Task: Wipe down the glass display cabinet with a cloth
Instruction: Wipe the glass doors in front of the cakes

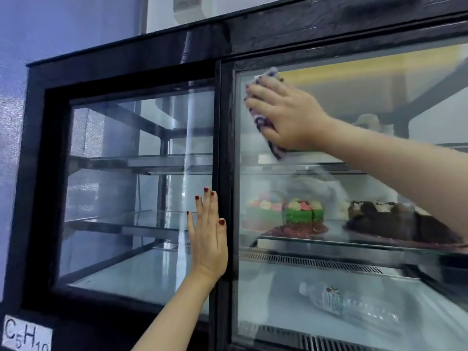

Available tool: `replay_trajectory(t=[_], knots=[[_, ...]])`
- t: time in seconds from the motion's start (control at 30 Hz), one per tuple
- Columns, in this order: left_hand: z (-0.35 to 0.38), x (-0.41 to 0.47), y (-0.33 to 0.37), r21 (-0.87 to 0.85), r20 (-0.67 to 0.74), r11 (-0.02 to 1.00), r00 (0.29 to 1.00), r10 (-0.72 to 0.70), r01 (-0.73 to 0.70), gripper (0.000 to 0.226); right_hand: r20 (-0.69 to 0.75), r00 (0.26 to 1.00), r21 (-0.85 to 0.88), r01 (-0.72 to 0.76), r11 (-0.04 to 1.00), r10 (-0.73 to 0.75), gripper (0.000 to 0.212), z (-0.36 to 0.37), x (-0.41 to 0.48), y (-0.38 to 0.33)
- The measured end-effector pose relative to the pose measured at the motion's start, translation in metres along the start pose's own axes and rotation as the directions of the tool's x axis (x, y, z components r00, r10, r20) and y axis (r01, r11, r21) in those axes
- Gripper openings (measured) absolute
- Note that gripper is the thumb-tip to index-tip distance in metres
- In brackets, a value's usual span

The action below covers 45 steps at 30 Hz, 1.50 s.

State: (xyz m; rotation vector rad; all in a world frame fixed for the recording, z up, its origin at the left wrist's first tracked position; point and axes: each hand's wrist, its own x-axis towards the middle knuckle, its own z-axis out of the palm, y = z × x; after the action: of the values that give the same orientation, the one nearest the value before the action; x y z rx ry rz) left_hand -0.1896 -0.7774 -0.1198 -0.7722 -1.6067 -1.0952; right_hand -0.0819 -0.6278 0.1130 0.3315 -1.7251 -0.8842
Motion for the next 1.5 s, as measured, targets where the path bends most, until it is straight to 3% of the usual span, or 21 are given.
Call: replay_trajectory(t=[0.1,0.17,0.23,0.33,0.37,0.43,0.5,0.53,0.6,0.7,0.8,0.87,0.93,1.0,1.07,1.13,1.2,1.27,1.33,1.4,1.5], knots=[[0.002,-0.001,-0.001,-0.002,-0.007,1.000,1.000,0.003,-0.003,0.051,0.003,0.947,0.022,-0.320,0.947,0.320,0.063,-0.008,0.032,0.041],[0.003,-0.001,-0.003,-0.012,-0.006,1.000,1.000,0.016,-0.016,0.051,0.000,0.944,0.029,-0.330,0.943,0.330,0.062,-0.007,0.031,0.034],[0.003,-0.001,-0.007,-0.017,-0.001,0.999,0.999,0.034,-0.034,0.050,-0.025,0.981,0.016,-0.190,0.982,0.191,0.059,-0.001,0.005,0.005],[0.002,0.000,-0.013,0.004,0.012,0.998,0.998,0.057,-0.057,0.050,0.010,0.984,0.011,0.176,0.984,-0.176,0.059,0.009,-0.080,-0.063],[0.001,0.000,-0.013,0.016,0.024,0.998,0.998,0.060,-0.060,0.051,0.071,0.947,0.019,0.313,0.949,-0.314,0.059,0.011,-0.117,-0.087],[0.000,0.000,-0.013,0.031,0.042,0.998,0.997,0.060,-0.061,0.051,0.239,0.781,0.051,0.583,0.811,-0.577,0.054,0.015,-0.195,-0.133],[-0.001,0.000,-0.012,0.034,0.046,0.998,0.997,0.054,-0.055,0.051,0.392,0.644,0.113,0.675,0.729,-0.657,0.045,0.011,-0.244,-0.158],[-0.001,0.000,-0.011,0.039,0.050,0.998,0.997,0.050,-0.052,0.051,0.418,0.620,0.192,0.654,0.732,-0.664,0.044,0.008,-0.251,-0.158],[-0.004,0.000,-0.007,0.072,0.064,0.997,0.997,0.037,-0.042,0.053,0.310,0.643,0.257,0.652,0.713,-0.700,0.050,0.009,-0.238,-0.143],[-0.008,0.003,0.001,0.192,0.076,0.981,0.997,0.007,-0.021,0.055,0.127,0.831,0.227,0.507,0.832,-0.541,0.053,0.007,-0.169,-0.091],[-0.008,0.015,0.017,0.283,0.061,0.959,0.998,0.014,-0.031,0.055,0.034,0.981,0.144,0.183,0.973,-0.189,0.051,-0.008,-0.088,-0.014],[-0.005,0.030,0.030,0.295,0.042,0.955,0.999,0.019,-0.031,0.056,0.013,0.998,0.050,-0.067,0.996,0.067,0.054,-0.018,-0.049,0.042],[0.001,0.049,0.043,0.287,0.006,0.958,1.000,-0.009,0.007,0.057,-0.017,0.953,0.042,-0.302,0.952,0.303,0.060,-0.026,-0.032,0.078],[0.007,0.066,0.053,0.266,-0.015,0.963,0.999,-0.034,0.037,0.059,-0.062,0.927,0.043,-0.368,0.929,0.370,0.059,-0.027,-0.039,0.074],[0.011,0.077,0.059,0.210,-0.040,0.976,0.998,-0.057,0.064,0.058,-0.071,0.971,0.014,-0.227,0.974,0.228,0.056,-0.023,-0.073,0.042],[0.014,0.081,0.060,0.178,-0.075,0.980,0.994,-0.077,0.089,0.058,0.047,0.998,0.009,0.030,1.000,-0.030,0.059,-0.017,-0.130,-0.004],[0.015,0.081,0.059,0.207,-0.096,0.975,0.994,-0.055,0.074,0.058,0.253,0.911,0.016,0.332,0.943,-0.325,0.062,-0.015,-0.197,-0.050],[0.016,0.078,0.060,0.250,-0.101,0.966,0.994,-0.041,0.065,0.058,0.387,0.734,0.088,0.573,0.815,-0.558,0.050,-0.017,-0.258,-0.079],[0.017,0.077,0.062,0.297,-0.113,0.953,0.993,-0.029,0.062,0.058,0.479,0.643,0.144,0.614,0.776,-0.597,0.062,-0.023,-0.286,-0.089],[0.016,0.076,0.064,0.365,-0.102,0.930,0.995,0.005,0.033,0.060,0.446,0.641,0.167,0.627,0.761,-0.625,0.056,-0.025,-0.283,-0.079],[0.015,0.073,0.066,0.431,-0.030,0.898,0.993,0.115,-0.091,0.062,0.273,0.813,0.129,0.498,0.857,-0.514,0.056,-0.021,-0.240,-0.036]])
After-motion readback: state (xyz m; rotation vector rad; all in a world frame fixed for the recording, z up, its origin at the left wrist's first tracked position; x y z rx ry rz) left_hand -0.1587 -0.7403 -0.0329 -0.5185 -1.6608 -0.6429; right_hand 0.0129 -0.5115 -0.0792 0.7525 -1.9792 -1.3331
